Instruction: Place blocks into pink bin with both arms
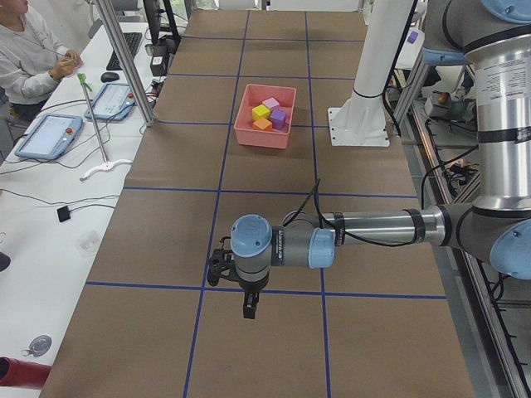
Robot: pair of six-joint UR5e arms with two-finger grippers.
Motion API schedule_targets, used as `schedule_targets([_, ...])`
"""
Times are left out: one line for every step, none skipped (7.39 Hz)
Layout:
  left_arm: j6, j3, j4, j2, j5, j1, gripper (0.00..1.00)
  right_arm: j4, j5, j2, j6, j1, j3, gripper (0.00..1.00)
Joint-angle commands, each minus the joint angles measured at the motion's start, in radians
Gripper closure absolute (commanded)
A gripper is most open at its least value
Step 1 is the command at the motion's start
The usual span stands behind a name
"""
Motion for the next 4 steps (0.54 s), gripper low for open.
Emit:
schedule_targets([0.0, -0.024, 0.0, -0.001, 0.005, 0.0, 0.0, 0.0, 0.001, -0.002, 0.0, 0.0, 0.001, 0.0])
schedule_targets([0.0, -0.037, 0.0, -0.001, 0.005, 0.0, 0.0, 0.001, 0.001, -0.002, 0.0, 0.0, 0.0, 0.0])
schedule_targets([0.0, -0.044, 0.0, -0.001, 0.005, 0.0, 0.0, 0.0, 0.001, -0.002, 0.0, 0.0, 0.0, 0.0])
schedule_targets([0.0, -0.045, 0.0, -0.003, 0.005, 0.002, 0.0, 0.0, 0.001, -0.003, 0.0, 0.0, -0.003, 0.0])
